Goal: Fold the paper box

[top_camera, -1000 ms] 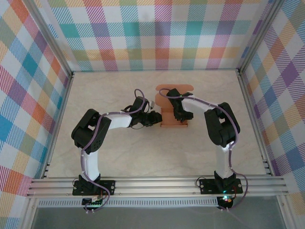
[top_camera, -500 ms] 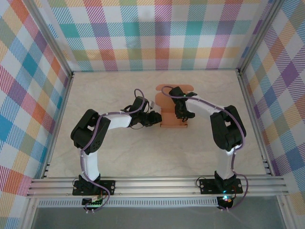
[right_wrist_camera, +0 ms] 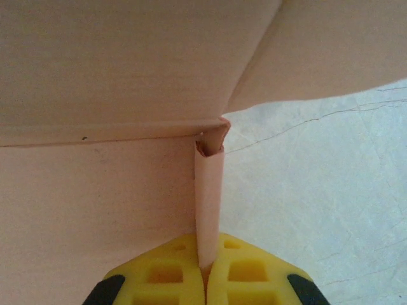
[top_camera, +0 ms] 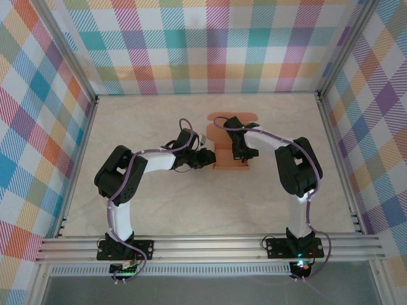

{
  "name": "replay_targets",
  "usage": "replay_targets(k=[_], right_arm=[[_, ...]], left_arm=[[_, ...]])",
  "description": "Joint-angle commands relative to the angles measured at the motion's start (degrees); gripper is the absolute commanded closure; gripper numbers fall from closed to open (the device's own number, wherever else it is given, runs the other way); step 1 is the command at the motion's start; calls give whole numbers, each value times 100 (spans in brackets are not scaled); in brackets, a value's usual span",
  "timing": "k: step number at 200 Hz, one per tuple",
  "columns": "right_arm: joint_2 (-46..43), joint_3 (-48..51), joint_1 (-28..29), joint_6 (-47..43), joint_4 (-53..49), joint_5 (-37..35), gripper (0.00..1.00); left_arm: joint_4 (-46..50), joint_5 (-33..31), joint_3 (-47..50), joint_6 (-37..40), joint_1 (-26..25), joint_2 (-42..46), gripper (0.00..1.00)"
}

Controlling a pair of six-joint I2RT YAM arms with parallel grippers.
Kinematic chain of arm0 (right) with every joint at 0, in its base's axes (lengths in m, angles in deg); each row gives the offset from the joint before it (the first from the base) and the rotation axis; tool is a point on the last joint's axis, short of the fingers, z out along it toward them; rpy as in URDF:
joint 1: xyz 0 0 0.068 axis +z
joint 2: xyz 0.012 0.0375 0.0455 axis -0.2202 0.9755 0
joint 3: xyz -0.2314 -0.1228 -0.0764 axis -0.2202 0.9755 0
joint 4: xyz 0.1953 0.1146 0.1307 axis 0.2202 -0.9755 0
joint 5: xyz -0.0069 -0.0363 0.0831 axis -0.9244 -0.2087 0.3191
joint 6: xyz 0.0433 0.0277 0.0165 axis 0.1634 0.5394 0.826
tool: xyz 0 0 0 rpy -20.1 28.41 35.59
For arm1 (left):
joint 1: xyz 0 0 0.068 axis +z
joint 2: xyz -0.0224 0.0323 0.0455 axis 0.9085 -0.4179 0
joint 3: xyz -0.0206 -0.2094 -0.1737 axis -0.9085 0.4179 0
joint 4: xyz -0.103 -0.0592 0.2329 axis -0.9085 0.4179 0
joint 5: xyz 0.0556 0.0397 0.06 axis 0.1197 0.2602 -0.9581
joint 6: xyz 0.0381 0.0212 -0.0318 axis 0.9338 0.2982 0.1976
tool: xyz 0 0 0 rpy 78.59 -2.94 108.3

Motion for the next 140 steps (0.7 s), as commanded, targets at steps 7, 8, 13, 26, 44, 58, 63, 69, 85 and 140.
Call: replay_targets(k=[7,8,13,26,44,58,63,69,85,140], right_arm=[[690,-100,40,110,-768,-556,100],[713,-118,43,114,-804,-596,100],[825,-219,62,138,-952,-736,100],[1129,-446,96,187,-1304,-956,100],[1389,-645,224,194,-1502,-998,100],[1530,-784,290,227,-1612,-975,100],[1573,-816,315,223,-1622,-959,100],[1603,-846,339,207,-1620,-923,100],[1685,-947,373,163,-1655,-726,100],[155,-34,180,127,-290,272,99]], left_arm=[[-47,14,74,69,-10,186,74],[-47,14,74,69,-10,186,74],[-55,15,74,73,-10,185,74],[-57,21,74,62,-10,195,74],[-56,22,87,65,-1,204,74],[-64,13,91,62,-1,204,74],[-64,13,90,58,-1,212,74],[-65,6,96,56,-1,213,74],[-82,-3,118,49,0,231,74],[41,-58,242,144,8,511,74]])
